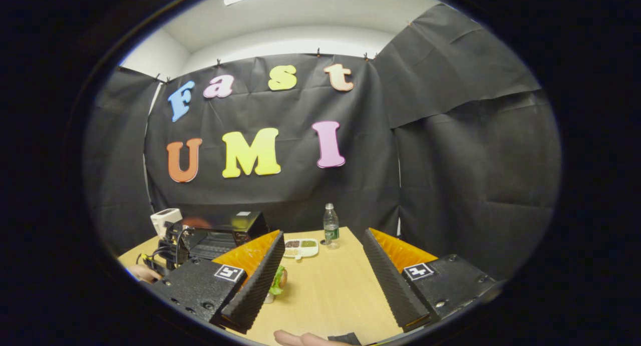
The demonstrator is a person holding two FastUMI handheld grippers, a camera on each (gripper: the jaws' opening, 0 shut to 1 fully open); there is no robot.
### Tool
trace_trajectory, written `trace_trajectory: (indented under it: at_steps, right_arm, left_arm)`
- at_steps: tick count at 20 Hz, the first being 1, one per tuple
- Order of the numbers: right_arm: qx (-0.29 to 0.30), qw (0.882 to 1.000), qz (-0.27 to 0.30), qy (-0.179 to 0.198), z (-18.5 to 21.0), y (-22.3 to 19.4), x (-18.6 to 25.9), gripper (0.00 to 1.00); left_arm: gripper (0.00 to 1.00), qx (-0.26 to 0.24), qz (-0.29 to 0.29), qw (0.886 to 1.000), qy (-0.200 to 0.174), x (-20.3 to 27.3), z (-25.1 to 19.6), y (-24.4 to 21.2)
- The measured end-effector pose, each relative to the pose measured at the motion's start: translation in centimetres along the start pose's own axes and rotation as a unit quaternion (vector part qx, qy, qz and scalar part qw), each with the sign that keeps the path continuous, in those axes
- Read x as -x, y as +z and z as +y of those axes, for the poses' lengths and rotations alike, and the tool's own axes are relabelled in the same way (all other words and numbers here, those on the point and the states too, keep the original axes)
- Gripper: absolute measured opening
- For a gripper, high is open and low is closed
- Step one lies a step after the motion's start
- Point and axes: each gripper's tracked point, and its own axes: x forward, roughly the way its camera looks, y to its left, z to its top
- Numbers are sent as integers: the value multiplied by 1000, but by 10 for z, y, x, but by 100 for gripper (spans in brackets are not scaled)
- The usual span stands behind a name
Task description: Open the electric oven with the left hand, put the food in, and close the electric oven.
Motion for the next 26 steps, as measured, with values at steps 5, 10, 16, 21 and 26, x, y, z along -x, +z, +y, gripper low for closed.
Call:
trace_trajectory:
  at_steps: [5,10,16,21,26]
  right_arm:
    - [7,1000,3,-5,1,-1,-11,96]
    - [5,999,41,3,3,-17,-44,97]
    - [9,993,110,36,6,-50,-100,97]
    - [24,970,211,122,32,-100,-147,100]
    - [14,929,315,194,58,-143,-172,98]
  left_arm:
    - [93,-8,-74,997,23,11,0,22]
    - [94,-48,-193,979,37,68,-6,69]
    - [95,-38,-312,948,49,177,-10,119]
    - [95,-3,-371,924,90,257,22,126]
    - [95,24,-403,909,107,299,46,111]
